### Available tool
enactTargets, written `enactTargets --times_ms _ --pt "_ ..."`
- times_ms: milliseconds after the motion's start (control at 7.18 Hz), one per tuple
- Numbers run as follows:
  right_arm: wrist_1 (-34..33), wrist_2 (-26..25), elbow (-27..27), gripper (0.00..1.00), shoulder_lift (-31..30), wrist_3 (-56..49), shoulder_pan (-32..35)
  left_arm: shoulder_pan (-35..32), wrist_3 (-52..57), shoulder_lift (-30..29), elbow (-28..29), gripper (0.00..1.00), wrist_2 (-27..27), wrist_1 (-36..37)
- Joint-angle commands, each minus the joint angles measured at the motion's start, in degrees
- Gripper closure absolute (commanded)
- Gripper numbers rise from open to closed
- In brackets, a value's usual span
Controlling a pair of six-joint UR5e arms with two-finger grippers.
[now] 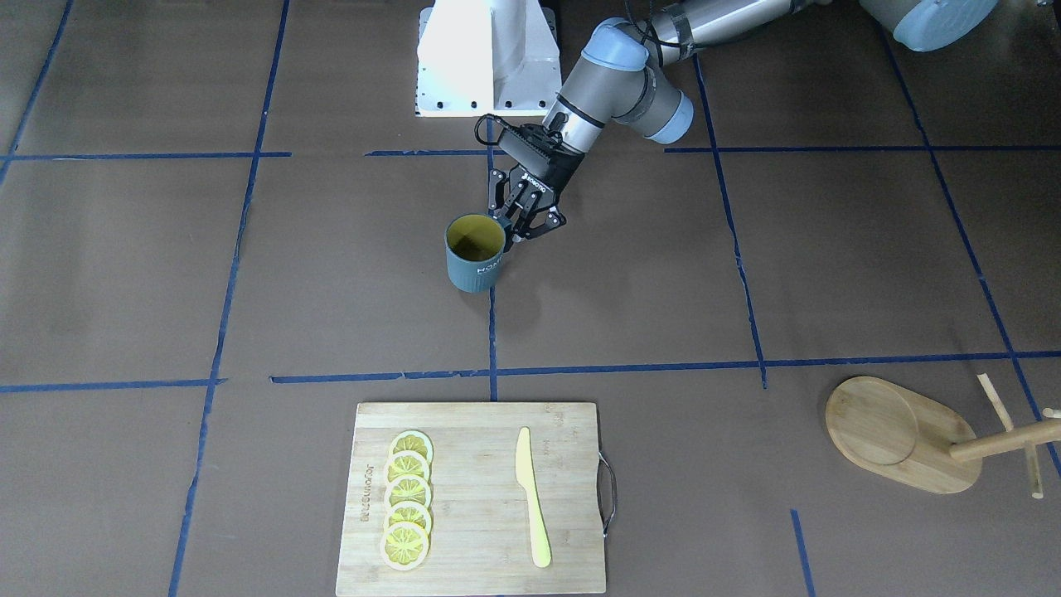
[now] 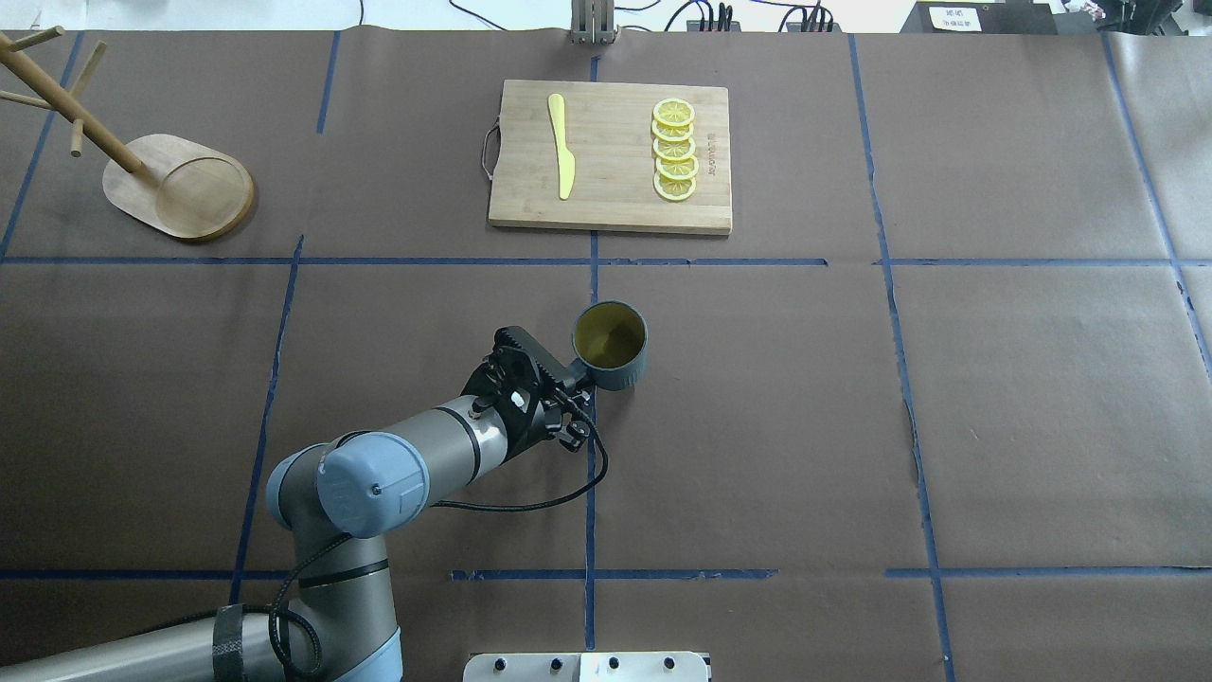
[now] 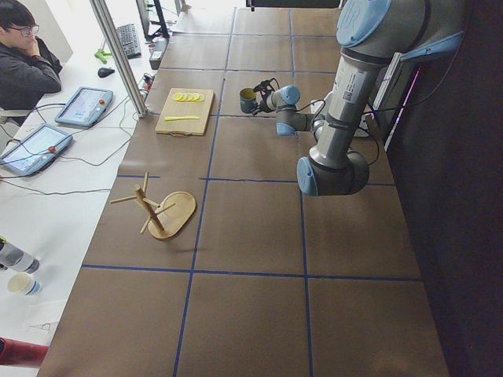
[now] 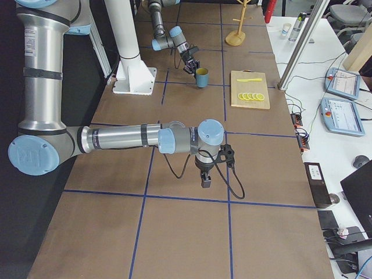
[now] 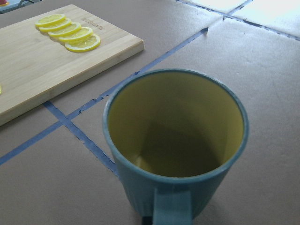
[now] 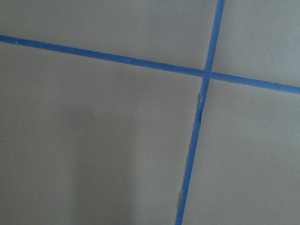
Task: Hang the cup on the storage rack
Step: 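Lift the teal mug with the left gripper and carry it to the rack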
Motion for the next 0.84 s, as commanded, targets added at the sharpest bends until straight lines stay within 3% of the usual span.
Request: enactTargets --times_ms 0,418,697 --pt "0.1 0.0 0.1 0.0 0.0 0.0 0.0 -1.4 -6.3 0.2 -0.4 1.0 0.1 -2.9" --pt "1.2 0.0 -0.1 0.0 0.0 0.0 0.0 -7.5 -25.5 2.6 -3.3 1.0 -2.6 -4.8" --pt "1.9 0.0 -0.1 0.0 -0.1 0.0 0.0 -16.5 -35.7 5.8 -3.3 1.0 -16.0 -6.3"
